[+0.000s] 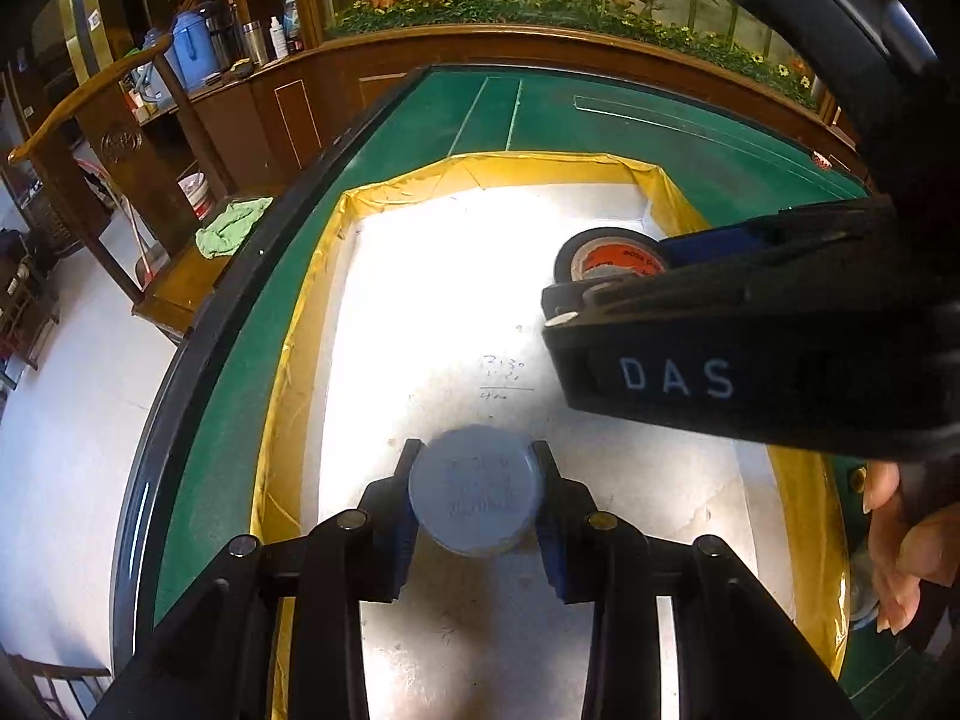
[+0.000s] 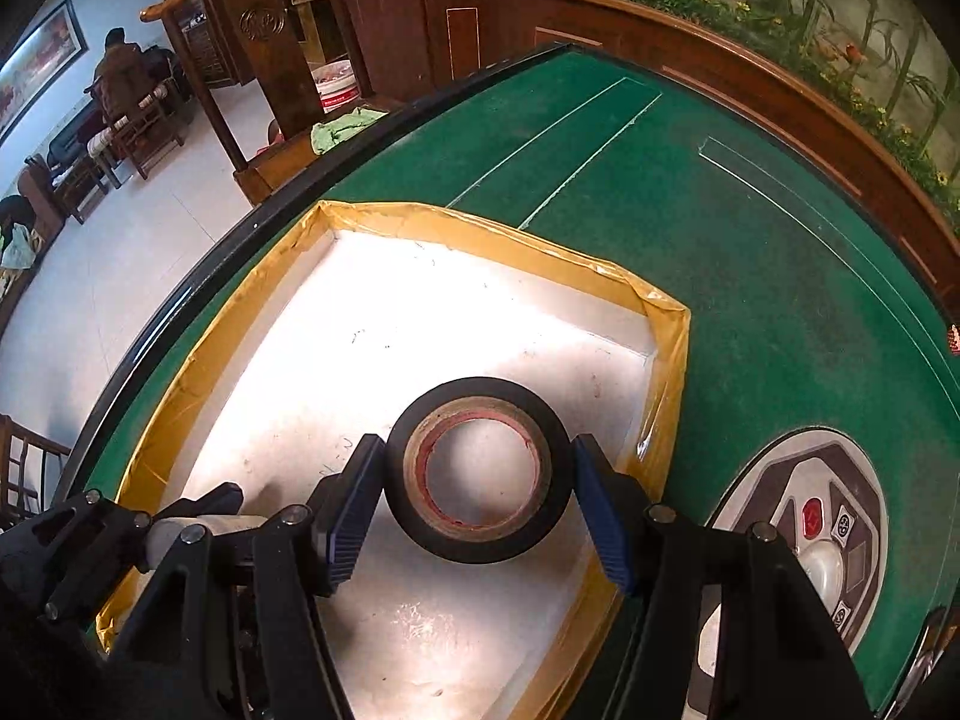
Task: Organize rigid objects
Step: 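Carry the bottle and tape into the yellow-rimmed tray and open both grippers, then move both grippers back over the pile of pens and bottles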
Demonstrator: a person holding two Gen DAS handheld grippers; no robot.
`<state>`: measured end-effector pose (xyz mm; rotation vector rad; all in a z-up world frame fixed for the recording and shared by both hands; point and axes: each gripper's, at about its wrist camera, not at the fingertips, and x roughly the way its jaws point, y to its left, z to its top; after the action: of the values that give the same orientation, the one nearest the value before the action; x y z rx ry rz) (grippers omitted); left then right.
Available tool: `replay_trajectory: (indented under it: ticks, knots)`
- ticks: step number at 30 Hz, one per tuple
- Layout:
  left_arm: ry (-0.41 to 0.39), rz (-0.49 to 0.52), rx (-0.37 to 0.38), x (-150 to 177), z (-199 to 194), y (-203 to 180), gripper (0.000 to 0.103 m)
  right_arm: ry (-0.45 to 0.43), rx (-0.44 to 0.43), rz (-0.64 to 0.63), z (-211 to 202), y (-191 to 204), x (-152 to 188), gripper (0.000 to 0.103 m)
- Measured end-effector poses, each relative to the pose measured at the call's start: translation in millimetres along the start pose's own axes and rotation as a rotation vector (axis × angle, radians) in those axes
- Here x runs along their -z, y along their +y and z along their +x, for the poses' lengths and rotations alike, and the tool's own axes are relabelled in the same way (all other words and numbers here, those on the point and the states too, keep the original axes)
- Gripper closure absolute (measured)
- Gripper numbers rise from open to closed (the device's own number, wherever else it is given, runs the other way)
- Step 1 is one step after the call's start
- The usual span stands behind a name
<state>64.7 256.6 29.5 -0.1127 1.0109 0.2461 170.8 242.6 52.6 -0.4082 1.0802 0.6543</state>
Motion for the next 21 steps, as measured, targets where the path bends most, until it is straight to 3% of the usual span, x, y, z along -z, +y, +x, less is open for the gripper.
replay_trajectory:
  ticks: [5,11,21]
  knots:
    - [-0.021,0.0,-0.007,0,-4,-1,0.047,-0.002,0.002,0.004,-4,-3,3,0.041]
    - [-0.039,-0.006,-0.01,0,-10,-1,0.039,-0.046,0.02,-0.023,-19,-1,4,0.04]
    - [-0.106,-0.02,-0.022,4,-36,1,0.039,-0.168,0.082,-0.092,-67,12,13,0.04]
